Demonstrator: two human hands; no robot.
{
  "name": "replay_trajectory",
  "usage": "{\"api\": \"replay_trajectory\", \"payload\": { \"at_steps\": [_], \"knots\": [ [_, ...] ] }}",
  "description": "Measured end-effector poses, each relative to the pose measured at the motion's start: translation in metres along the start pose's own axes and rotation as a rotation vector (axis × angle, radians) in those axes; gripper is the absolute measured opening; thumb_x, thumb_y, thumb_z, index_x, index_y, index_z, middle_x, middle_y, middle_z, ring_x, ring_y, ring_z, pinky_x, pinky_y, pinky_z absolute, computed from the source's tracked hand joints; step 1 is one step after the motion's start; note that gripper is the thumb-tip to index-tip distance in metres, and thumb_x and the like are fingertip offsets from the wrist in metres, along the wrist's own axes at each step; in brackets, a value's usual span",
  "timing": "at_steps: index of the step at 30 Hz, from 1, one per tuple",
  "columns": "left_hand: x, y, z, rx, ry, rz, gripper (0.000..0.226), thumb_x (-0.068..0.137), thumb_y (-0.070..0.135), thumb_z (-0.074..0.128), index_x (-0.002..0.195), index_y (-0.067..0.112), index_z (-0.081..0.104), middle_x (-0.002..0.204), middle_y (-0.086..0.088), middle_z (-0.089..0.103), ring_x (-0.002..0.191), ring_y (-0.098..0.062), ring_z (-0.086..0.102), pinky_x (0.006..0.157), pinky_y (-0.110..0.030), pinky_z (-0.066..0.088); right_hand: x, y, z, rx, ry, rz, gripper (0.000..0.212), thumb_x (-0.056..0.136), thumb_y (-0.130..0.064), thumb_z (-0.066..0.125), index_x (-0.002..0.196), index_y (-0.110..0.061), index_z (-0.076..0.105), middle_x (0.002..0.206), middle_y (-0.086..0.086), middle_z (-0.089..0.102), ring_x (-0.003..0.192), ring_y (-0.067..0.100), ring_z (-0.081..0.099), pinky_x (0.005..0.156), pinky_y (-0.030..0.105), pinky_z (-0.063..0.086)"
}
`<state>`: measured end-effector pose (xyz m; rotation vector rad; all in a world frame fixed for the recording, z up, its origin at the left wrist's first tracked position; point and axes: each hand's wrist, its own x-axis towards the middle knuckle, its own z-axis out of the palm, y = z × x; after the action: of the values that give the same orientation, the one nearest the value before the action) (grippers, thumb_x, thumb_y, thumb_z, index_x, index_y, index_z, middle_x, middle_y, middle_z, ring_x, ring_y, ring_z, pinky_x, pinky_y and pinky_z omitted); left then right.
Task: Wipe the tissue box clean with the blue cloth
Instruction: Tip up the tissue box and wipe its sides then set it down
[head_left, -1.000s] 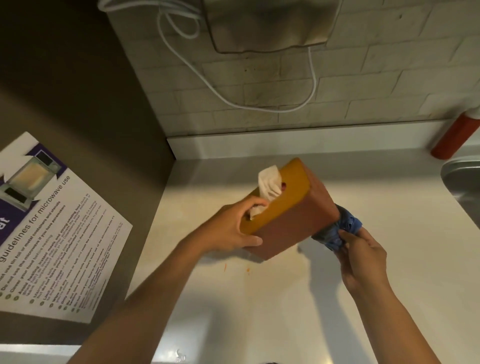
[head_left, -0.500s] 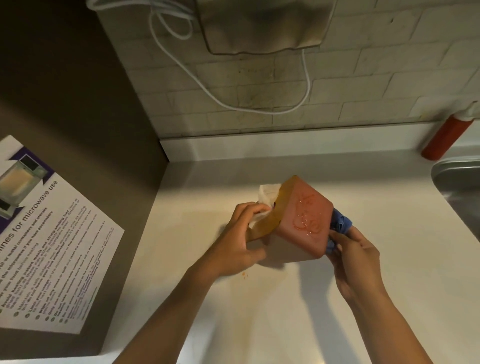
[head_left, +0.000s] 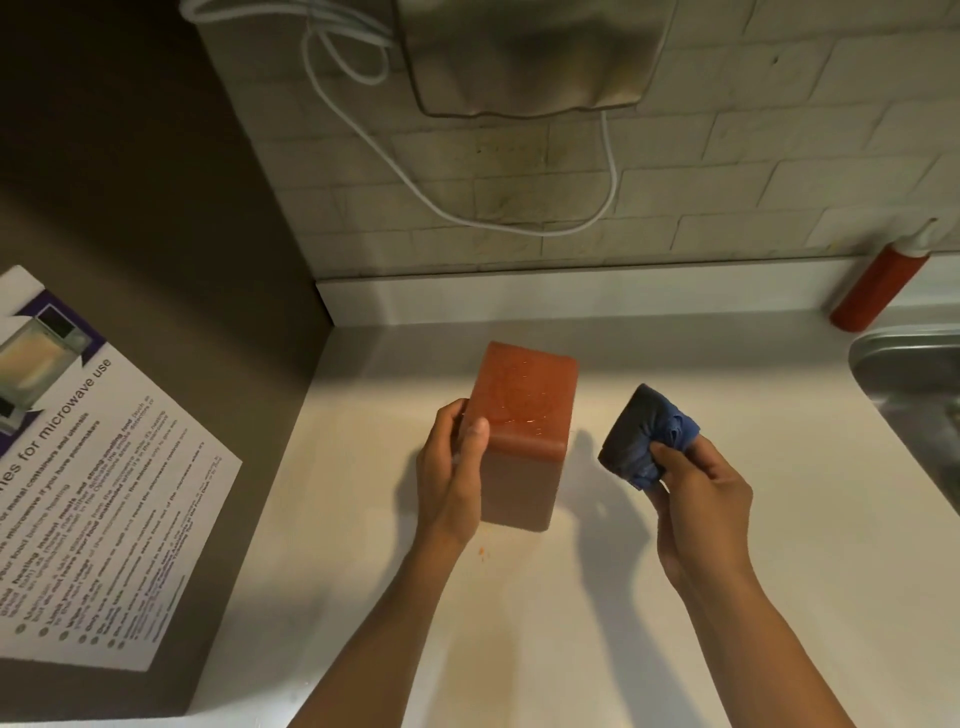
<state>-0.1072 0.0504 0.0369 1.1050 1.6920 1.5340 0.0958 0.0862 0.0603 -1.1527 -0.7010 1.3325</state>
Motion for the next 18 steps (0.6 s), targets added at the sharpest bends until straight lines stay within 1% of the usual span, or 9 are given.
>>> {"api": "replay_trajectory", "payload": {
  "at_steps": [3, 6, 9, 11, 13, 14, 15, 17, 18],
  "knots": [
    [0.0, -0.002, -0.001, -0.077, -0.021, -0.049, 0.044, 0.089, 0.065, 0.043, 0.119, 0.04, 0.062, 0.111, 0.013, 0.071, 0.1, -0.009, 0.069, 0.084, -0.041, 0.06, 0.004, -0.006, -0.009, 0.039, 0.01, -0.011, 0.025, 0.086, 0.006, 0.052, 0.092, -0.01, 0.072, 0.078, 0.002, 0.068, 0.072, 0.015, 0.063, 0.067, 0.024, 0.054],
    [0.002, 0.002, 0.002, -0.183, -0.049, -0.078, 0.049, 0.088, 0.058, 0.043, 0.12, 0.03, 0.066, 0.112, 0.003, 0.073, 0.103, -0.016, 0.069, 0.088, -0.042, 0.058, 0.006, -0.016, -0.011, 0.057, -0.054, -0.035, 0.026, 0.087, 0.004, 0.051, 0.1, -0.009, 0.07, 0.074, -0.001, 0.064, 0.067, 0.012, 0.06, 0.065, 0.024, 0.051],
    [0.003, 0.006, 0.007, -0.15, -0.076, -0.007, 0.049, 0.09, 0.052, 0.04, 0.116, 0.02, 0.067, 0.11, -0.005, 0.073, 0.104, -0.026, 0.067, 0.092, -0.053, 0.054, 0.005, -0.026, -0.008, -0.025, -0.123, -0.129, 0.032, 0.086, 0.002, 0.051, 0.107, -0.015, 0.07, 0.092, 0.004, 0.07, 0.081, 0.017, 0.064, 0.072, 0.029, 0.054],
    [0.003, 0.008, 0.012, -0.089, -0.071, 0.034, 0.055, 0.093, 0.06, 0.032, 0.112, 0.023, 0.067, 0.11, -0.004, 0.072, 0.104, -0.026, 0.067, 0.091, -0.053, 0.054, 0.003, -0.032, -0.004, -0.13, -0.118, -0.23, 0.036, 0.087, -0.003, 0.053, 0.112, -0.023, 0.07, 0.098, 0.006, 0.072, 0.084, 0.019, 0.064, 0.075, 0.033, 0.055],
    [0.004, 0.011, 0.018, -0.005, -0.061, 0.055, 0.069, 0.089, 0.08, 0.018, 0.107, 0.035, 0.066, 0.108, 0.005, 0.073, 0.101, -0.017, 0.068, 0.088, -0.046, 0.056, 0.0, -0.036, -0.002, -0.232, -0.058, -0.333, 0.034, 0.089, -0.009, 0.058, 0.112, -0.031, 0.07, 0.091, 0.003, 0.073, 0.079, 0.018, 0.064, 0.071, 0.032, 0.054],
    [0.004, 0.011, 0.02, 0.035, -0.069, 0.084, 0.073, 0.086, 0.085, 0.012, 0.106, 0.039, 0.066, 0.108, 0.008, 0.072, 0.101, -0.014, 0.068, 0.087, -0.044, 0.056, -0.001, -0.036, -0.001, -0.273, -0.024, -0.377, 0.033, 0.09, -0.011, 0.059, 0.112, -0.033, 0.07, 0.088, 0.0, 0.073, 0.078, 0.016, 0.065, 0.069, 0.03, 0.055],
    [0.004, 0.011, 0.021, 0.064, -0.075, 0.129, 0.074, 0.087, 0.085, 0.009, 0.106, 0.04, 0.065, 0.108, 0.01, 0.072, 0.101, -0.014, 0.068, 0.087, -0.044, 0.056, -0.002, -0.036, -0.002, -0.315, 0.006, -0.418, 0.033, 0.091, -0.012, 0.059, 0.112, -0.034, 0.069, 0.088, -0.003, 0.073, 0.078, 0.016, 0.067, 0.068, 0.03, 0.056],
    [0.004, 0.01, 0.024, 0.085, -0.094, 0.215, 0.078, 0.09, 0.08, 0.009, 0.108, 0.032, 0.067, 0.11, 0.009, 0.071, 0.103, -0.017, 0.067, 0.087, -0.046, 0.055, -0.005, -0.036, -0.003, -0.422, 0.039, -0.501, 0.032, 0.092, -0.013, 0.058, 0.112, -0.036, 0.068, 0.088, -0.008, 0.073, 0.079, 0.015, 0.068, 0.068, 0.029, 0.057],
    [0.003, 0.01, 0.025, 0.086, -0.103, 0.232, 0.079, 0.092, 0.078, 0.009, 0.109, 0.027, 0.067, 0.111, 0.008, 0.071, 0.104, -0.018, 0.067, 0.088, -0.047, 0.055, -0.008, -0.036, -0.003, -0.485, 0.035, -0.553, 0.032, 0.092, -0.013, 0.059, 0.111, -0.037, 0.068, 0.088, -0.011, 0.072, 0.081, 0.013, 0.068, 0.069, 0.026, 0.055]
  ]
}}
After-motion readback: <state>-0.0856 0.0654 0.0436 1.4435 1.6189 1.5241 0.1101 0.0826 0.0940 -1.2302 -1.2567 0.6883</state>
